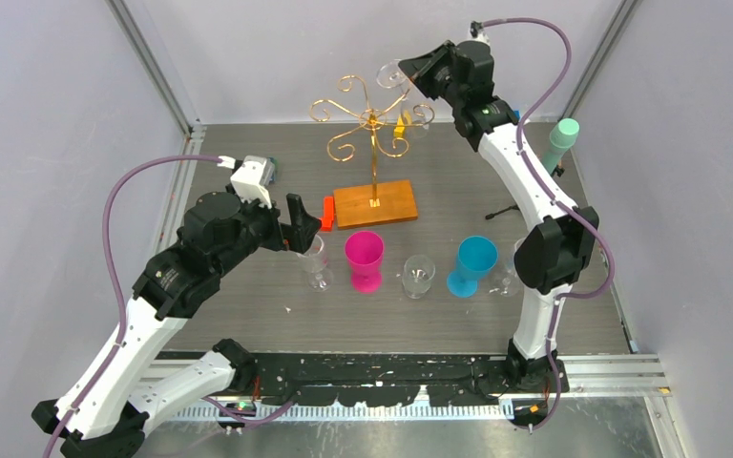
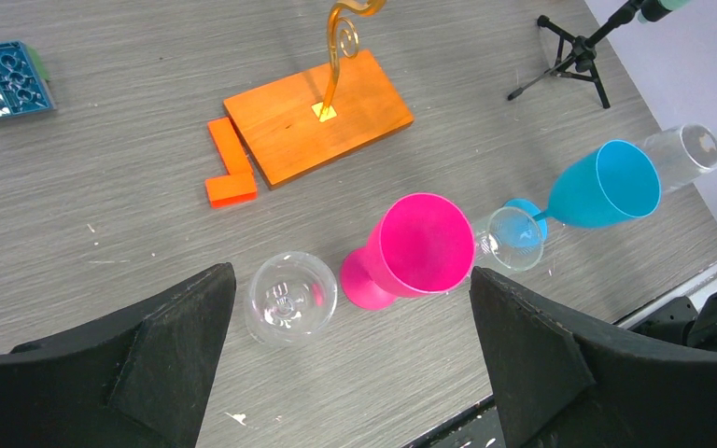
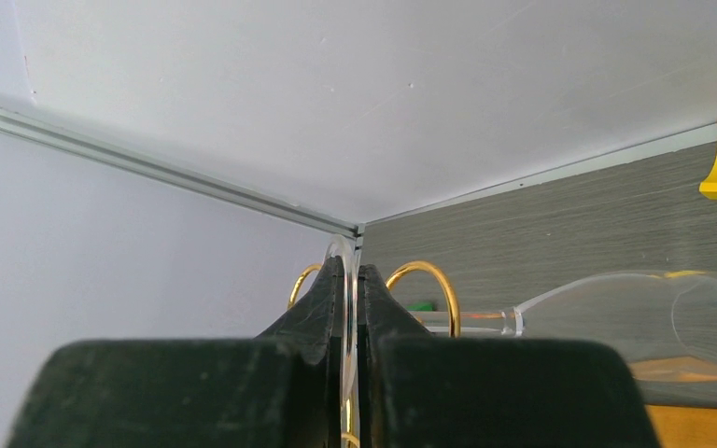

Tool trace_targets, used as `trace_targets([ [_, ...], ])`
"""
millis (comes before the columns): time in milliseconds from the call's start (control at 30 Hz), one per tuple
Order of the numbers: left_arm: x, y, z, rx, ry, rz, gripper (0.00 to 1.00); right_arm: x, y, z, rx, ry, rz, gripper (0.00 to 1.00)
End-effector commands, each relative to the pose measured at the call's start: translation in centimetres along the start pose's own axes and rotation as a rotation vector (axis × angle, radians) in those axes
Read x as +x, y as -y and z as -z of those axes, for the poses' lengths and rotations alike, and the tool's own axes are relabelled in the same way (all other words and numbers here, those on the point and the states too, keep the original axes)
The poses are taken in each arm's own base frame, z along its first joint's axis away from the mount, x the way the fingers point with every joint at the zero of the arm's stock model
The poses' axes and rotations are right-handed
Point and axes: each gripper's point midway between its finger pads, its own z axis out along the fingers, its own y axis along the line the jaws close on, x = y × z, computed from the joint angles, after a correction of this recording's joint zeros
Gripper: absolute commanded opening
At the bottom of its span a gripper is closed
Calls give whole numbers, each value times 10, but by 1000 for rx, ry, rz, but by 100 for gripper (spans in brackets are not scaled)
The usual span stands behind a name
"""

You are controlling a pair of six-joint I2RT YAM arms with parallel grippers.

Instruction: Take the wine glass off the wine glass rack

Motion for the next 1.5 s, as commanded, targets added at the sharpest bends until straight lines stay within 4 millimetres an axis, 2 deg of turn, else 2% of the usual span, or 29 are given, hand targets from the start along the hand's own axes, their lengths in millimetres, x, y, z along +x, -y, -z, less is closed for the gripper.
trace_targets([
  [0, -9, 1, 1, 0, 36, 9, 100, -42, -41, 11, -95, 103, 14, 0],
  [233, -7, 1, -1, -5, 29, 7, 100, -48, -35, 19, -72, 112, -3, 0],
  [400, -6, 0, -3, -9, 24, 9, 100, -48, -43, 32, -86, 102, -30, 0],
  [567, -5, 0, -4, -12, 20, 8, 100, -39, -56, 41, -142, 50, -72, 0],
  [733, -6, 0, -3, -11, 22, 9, 100, -26, -58, 44, -177, -1, -118, 0],
  [1000, -6, -1, -3, -15, 22, 9, 100, -10, -68, 44, -228, -53, -147, 0],
  [1300, -6, -2, 0, -20, 27, 8, 100, -7, -93, 33, -331, -54, -164, 0],
  [1467, -7, -3, 1, -22, 30, 8, 100, -10, -101, 23, -382, -33, -171, 0],
])
